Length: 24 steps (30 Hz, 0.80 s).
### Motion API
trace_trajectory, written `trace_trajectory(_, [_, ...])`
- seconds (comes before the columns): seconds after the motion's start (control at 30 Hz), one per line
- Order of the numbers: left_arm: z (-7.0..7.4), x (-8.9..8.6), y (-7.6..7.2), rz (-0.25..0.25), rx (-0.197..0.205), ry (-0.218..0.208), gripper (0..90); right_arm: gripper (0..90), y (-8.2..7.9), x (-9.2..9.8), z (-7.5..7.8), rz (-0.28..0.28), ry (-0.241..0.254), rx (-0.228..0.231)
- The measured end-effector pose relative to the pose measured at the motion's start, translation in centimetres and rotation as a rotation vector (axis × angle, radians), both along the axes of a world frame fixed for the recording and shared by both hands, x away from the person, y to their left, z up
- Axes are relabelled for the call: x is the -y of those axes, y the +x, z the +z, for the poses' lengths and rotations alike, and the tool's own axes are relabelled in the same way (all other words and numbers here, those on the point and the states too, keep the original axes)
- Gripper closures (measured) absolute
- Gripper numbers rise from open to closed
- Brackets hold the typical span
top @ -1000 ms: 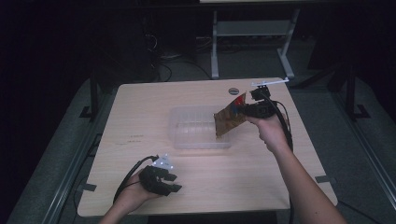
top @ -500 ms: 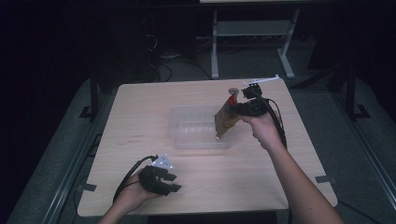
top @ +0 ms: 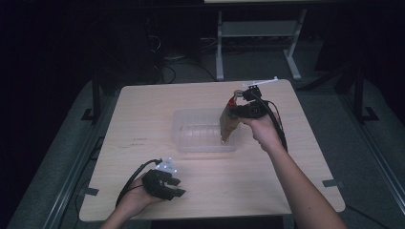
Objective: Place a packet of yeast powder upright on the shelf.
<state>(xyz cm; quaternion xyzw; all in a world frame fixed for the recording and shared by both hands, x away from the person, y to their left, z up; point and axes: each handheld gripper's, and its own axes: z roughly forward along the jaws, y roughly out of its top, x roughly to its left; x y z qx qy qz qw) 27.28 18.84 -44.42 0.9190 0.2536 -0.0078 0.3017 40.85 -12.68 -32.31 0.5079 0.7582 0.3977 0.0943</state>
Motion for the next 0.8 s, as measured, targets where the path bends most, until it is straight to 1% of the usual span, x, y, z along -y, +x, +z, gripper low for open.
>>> trace_trajectory(0.13, [-0.1, 0.0, 0.0, 0.005, -0.001, -0.005, 53.5, 76.8, 0.3, -0.5, -0.4, 0.004, -0.005, -0.007])
trace_trajectory(0.17, [-0.1, 0.0, 0.0, 0.017, -0.005, -0.016, 53.4, 76.7, 0.4, -0.7, -0.5, 0.005, -0.007, -0.007])
trace_trajectory(0.2, [-0.2, 0.0, 0.0, 0.016, -0.004, -0.017, 53.5, 76.6, 0.4, -0.7, -0.6, 0.006, -0.007, -0.007])
trace_trajectory(0.3, [-0.2, 0.0, 0.0, 0.012, -0.007, -0.011, 53.5, 75.6, 0.5, -1.0, -0.9, 0.007, -0.006, -0.014])
trace_trajectory(0.33, [-0.2, 0.0, 0.1, -0.001, -0.006, 0.003, 53.5, 74.9, 0.6, -1.1, -1.0, 0.013, -0.008, -0.013])
trace_trajectory(0.4, [-0.2, 0.0, 0.1, -0.001, -0.007, 0.003, 53.5, 73.3, 0.6, -1.1, -1.0, 0.012, -0.006, -0.012])
trace_trajectory(0.47, [-0.2, 0.0, 0.1, 0.0, -0.008, 0.003, 53.4, 68.8, 0.5, -1.0, -0.9, 0.013, 0.002, -0.012])
trace_trajectory(0.5, [-0.2, 0.0, 0.1, 0.0, -0.008, 0.003, 53.5, 68.8, 0.5, -1.0, -0.9, 0.013, 0.002, -0.012])
trace_trajectory(0.53, [-0.2, 0.0, 0.1, 0.01, -0.012, -0.001, 53.4, 59.7, 0.4, -0.8, -0.7, 0.025, 0.026, -0.006])
trace_trajectory(0.57, [-0.3, 0.0, 0.1, 0.01, -0.012, -0.003, 53.5, 55.6, 0.3, -0.7, -0.5, 0.029, 0.025, 0.0])
trace_trajectory(0.67, [-0.3, 0.0, 0.1, 0.009, -0.012, -0.001, 53.4, 46.4, 0.0, -0.5, -0.2, 0.037, 0.025, 0.002])
trace_trajectory(0.8, [-0.3, 0.0, 0.1, 0.009, -0.012, 0.0, 53.1, 39.8, -0.8, 0.0, 0.4, 0.067, 0.026, 0.04])
